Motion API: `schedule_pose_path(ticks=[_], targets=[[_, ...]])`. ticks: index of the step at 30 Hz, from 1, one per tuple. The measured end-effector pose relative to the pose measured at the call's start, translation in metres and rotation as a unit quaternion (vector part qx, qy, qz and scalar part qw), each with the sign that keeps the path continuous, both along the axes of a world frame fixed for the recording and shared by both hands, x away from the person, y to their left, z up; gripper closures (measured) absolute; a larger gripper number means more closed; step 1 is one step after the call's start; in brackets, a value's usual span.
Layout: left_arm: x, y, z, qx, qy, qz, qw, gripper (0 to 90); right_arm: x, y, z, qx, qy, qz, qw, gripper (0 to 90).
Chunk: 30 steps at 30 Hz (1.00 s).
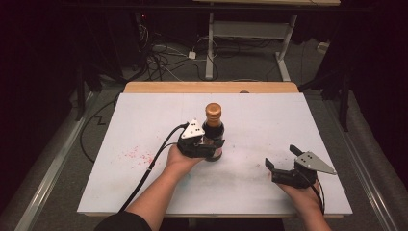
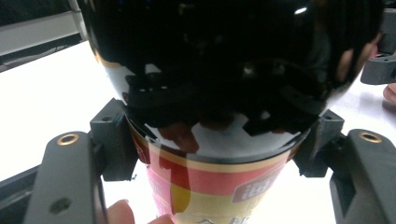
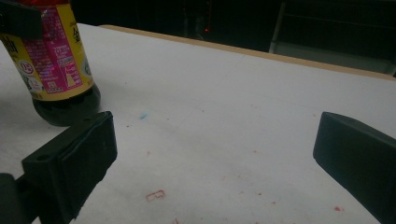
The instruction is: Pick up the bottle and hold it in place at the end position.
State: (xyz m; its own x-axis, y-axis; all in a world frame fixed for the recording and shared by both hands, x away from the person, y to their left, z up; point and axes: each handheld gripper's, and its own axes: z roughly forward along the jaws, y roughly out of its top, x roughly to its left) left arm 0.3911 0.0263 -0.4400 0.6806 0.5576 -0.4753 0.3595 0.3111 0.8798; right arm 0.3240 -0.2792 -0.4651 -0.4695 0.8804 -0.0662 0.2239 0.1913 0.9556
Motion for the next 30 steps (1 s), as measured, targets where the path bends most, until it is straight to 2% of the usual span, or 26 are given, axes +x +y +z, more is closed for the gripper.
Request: schedule_pose_path(ticks=[1, 2, 3, 4, 5, 7, 8, 12, 22, 30], targets=[[0.000, 0.000, 0.000, -0.003, -0.001, 0.000, 1.0000, 28.2, 0.000, 0.000, 0.000, 0.001, 0.000, 0.001, 1.0000, 0.3], [0.000, 0.005, -0.002, 0.021, -0.007, -0.014, 0.9996, 28.2, 0.000, 0.001, 0.001, 0.002, 0.001, 0.002, 1.0000, 0.3], [-0.001, 0.005, -0.002, 0.016, -0.007, -0.013, 0.9998, 28.2, 0.000, 0.002, 0.001, 0.003, 0.001, 0.004, 1.0000, 0.3], [-0.001, 0.003, -0.002, 0.000, -0.005, -0.008, 1.0000, 28.1, 0.000, 0.003, 0.002, 0.003, -0.001, 0.006, 1.0000, 0.4], [-0.002, 0.005, -0.003, 0.008, -0.008, -0.012, 0.9999, 28.1, 0.000, 0.004, 0.003, 0.006, 0.000, 0.006, 1.0000, 0.3], [-0.002, 0.005, -0.003, 0.005, -0.009, -0.011, 0.9999, 27.9, 0.001, 0.006, 0.006, 0.010, -0.001, 0.009, 0.9999, 0.3], [-0.002, 0.004, -0.003, -0.005, -0.006, -0.005, 1.0000, 27.9, 0.001, 0.007, 0.007, 0.008, -0.004, 0.013, 0.9999, 0.4], [-0.004, 0.004, -0.003, -0.005, -0.008, -0.004, 0.9999, 27.8, 0.005, 0.016, 0.014, 0.006, 0.003, 0.020, 0.9998, 2.8], [-0.002, 0.001, -0.004, -0.017, -0.002, 0.001, 0.9999, 27.2, 0.020, 0.039, 0.032, -0.003, 0.011, 0.050, 0.9987, 16.9], [-0.001, 0.001, -0.004, -0.015, 0.001, 0.005, 0.9999, 27.0, 0.030, 0.053, 0.046, 0.009, 0.016, 0.075, 0.9970, 33.6]])
